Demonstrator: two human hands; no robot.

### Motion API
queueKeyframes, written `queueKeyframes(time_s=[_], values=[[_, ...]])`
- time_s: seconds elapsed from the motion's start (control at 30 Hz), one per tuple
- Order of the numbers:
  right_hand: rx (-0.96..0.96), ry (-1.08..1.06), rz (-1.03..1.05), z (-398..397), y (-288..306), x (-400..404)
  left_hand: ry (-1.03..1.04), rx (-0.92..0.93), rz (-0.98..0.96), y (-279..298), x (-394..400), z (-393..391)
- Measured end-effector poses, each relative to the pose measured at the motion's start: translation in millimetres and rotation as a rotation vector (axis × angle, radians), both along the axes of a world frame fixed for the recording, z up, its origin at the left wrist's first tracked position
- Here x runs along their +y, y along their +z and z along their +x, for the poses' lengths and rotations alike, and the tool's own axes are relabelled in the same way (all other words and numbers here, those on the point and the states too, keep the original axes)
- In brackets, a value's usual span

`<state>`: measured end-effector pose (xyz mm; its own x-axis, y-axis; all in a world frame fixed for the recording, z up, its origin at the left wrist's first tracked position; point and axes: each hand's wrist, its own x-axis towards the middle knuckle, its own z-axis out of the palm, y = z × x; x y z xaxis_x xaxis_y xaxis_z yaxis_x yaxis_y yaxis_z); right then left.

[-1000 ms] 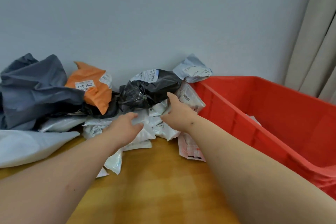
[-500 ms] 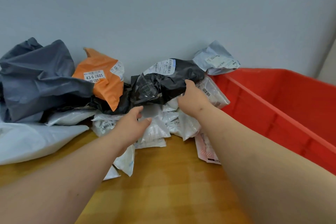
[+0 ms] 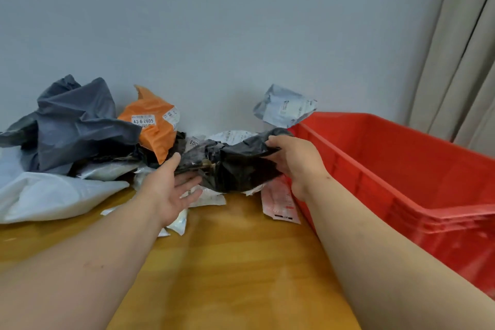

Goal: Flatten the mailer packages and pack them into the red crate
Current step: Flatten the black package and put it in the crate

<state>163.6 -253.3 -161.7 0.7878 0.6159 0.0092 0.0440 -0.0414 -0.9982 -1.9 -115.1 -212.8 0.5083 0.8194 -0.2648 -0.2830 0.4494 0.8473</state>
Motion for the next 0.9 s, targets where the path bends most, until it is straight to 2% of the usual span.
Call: queueKeyframes(time_s=[0.1, 0.2, 0.4, 0.5, 0.6, 0.67, 0.77, 0.83, 0.9], values=[[0.026, -0.006, -0.072, -9.1, -17.0, -29.1, 0.054, 0.088, 0.119, -6.4, -12.7, -24.0], [0.004, 0.043, -0.185, -14.3, -36.4, -54.9, 0.036, 0.36, 0.319, -16.6, -26.7, -53.9], [-0.223, 0.013, -0.491, -23.9, -63.7, -83.5, -0.226, 0.829, 0.577, -33.7, -53.7, -100.9], [-0.304, 0.194, -0.83, -40.8, -66.2, -99.1, -0.427, 1.101, 0.734, -36.2, -63.3, -118.0], [-0.438, 0.265, -1.08, -50.7, -72.3, -109.3, -0.639, 1.247, 0.711, -39.0, -72.2, -128.2], [-0.684, 0.144, -1.104, -54.5, -78.0, -110.0, -0.7, 1.32, 0.731, -42.2, -75.2, -129.4], [-1.018, -0.075, -1.003, -70.2, -83.2, -104.6, -0.715, 1.422, 0.839, -48.4, -77.1, -125.8], [-1.129, -0.113, -0.899, -78.5, -85.7, -97.5, -0.674, 1.435, 0.92, -53.7, -73.5, -119.9], [-1.156, -0.083, -0.843, -82.0, -89.2, -88.0, -0.518, 1.395, 1.018, -56.9, -66.5, -112.5]])
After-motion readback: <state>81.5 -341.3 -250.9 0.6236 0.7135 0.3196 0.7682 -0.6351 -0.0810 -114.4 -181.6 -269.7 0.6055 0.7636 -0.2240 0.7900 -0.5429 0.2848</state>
